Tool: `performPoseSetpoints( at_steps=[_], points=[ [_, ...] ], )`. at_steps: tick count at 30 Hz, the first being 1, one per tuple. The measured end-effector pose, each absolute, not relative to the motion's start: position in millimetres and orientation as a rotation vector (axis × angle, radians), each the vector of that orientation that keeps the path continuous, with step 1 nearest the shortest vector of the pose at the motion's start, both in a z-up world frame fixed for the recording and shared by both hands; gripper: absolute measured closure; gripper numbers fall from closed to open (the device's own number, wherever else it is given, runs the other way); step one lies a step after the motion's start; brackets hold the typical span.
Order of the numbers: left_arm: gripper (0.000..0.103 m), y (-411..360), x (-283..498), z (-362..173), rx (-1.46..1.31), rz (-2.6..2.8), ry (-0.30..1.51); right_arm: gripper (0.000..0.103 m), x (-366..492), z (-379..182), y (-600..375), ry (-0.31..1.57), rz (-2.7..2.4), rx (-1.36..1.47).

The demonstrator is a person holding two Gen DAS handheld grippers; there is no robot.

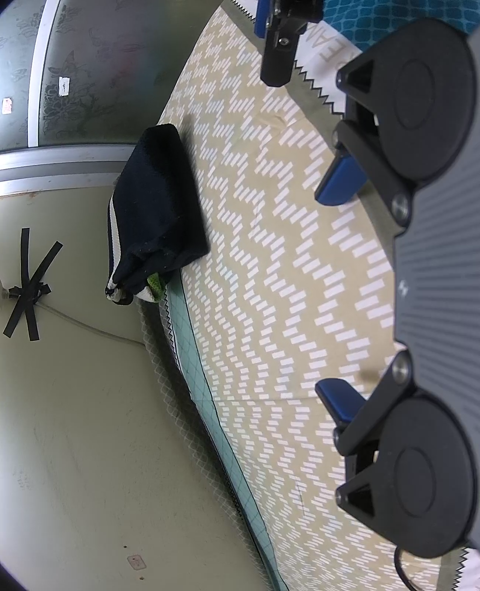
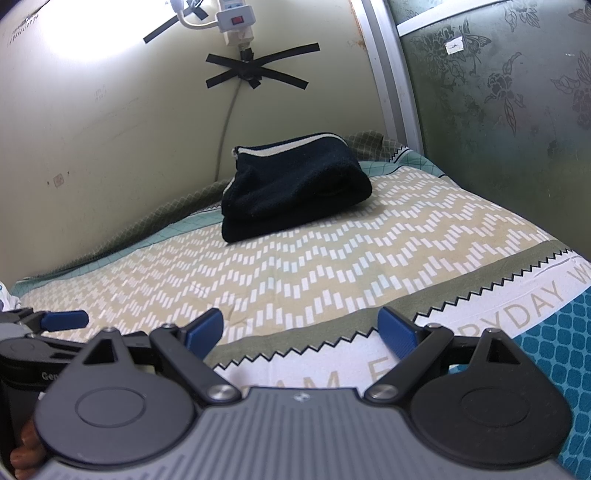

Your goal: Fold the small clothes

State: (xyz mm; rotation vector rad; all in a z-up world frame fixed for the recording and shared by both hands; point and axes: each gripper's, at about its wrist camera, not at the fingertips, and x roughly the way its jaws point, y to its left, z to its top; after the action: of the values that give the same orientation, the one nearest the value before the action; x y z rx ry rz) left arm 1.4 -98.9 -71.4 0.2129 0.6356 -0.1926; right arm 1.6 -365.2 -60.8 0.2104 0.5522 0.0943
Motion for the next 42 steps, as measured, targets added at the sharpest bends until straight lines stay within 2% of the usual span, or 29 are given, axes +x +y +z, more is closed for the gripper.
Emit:
performPoseSetpoints(
  at_steps=[16,31,42],
  points=[
    [0.000,-97.4,1.4,-73.5,0.213,-0.194,0.641,0.018,-0.9,-59.5,-363.3,0.546,0.090,0.196],
    [0.000,-95.8,-0.2,-73.4,0.211,-0.193,0.651,0.018,-19.8,-53.1,-341.3,0.439,0.083,0.172],
    [0.000,-95.7,0.6,-73.2,0.214,-0.194,0.652,0.018,-22.1,-53.8,-352.9,0.425,0.056,0.257]
  ],
)
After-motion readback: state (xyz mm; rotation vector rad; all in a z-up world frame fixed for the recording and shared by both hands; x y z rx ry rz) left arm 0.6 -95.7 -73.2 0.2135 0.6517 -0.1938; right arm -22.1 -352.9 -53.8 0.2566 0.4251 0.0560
